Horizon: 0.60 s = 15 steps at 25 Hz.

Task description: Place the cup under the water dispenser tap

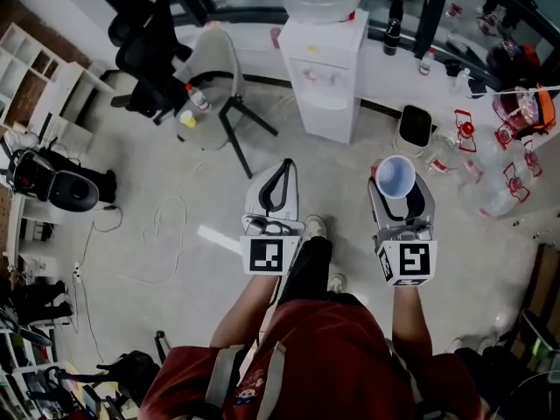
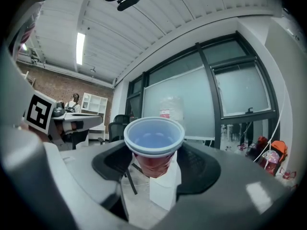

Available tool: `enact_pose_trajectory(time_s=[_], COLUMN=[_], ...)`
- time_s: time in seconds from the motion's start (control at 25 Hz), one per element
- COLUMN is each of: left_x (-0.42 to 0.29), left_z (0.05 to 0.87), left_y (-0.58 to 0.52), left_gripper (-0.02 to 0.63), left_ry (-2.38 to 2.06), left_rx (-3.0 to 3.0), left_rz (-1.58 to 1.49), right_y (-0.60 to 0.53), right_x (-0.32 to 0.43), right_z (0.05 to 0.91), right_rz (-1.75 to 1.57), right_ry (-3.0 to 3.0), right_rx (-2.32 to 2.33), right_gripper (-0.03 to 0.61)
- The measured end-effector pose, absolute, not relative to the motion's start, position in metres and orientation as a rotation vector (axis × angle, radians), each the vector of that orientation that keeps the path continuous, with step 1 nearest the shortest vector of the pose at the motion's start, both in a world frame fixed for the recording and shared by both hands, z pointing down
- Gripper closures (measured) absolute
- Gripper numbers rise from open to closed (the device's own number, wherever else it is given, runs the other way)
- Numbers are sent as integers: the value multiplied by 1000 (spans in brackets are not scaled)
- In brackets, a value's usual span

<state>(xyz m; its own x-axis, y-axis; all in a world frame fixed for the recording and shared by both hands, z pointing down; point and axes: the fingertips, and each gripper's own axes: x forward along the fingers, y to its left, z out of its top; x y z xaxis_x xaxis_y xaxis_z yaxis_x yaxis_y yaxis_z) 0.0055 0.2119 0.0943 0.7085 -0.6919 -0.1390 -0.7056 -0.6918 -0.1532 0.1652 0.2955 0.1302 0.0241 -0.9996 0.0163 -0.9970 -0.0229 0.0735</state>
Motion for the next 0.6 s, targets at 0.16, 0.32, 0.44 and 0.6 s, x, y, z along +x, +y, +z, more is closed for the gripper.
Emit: enact_pose_trajectory(time_s=[0.16,0.32,0.44,0.6], left_x=[8,12,14,11], left_z=[115,141,165,201], left_y=[175,130,91,33], left_gripper=[617,617,617,617], left_ry=[1144,1178,1203,1254], left_rx=[-2730,-2756,-2781,-2826], left_rz=[94,70,33,-16], right_y=[257,209,167,104], right_x=[165,163,162,153], right_z=[152,177,196,220], right_rz=[-14,30,66,100], right_ry=[-2145,-2162,-2165,-2173], right_rx=[2169,2099,2054,2002], right_gripper=[293,293,291,291])
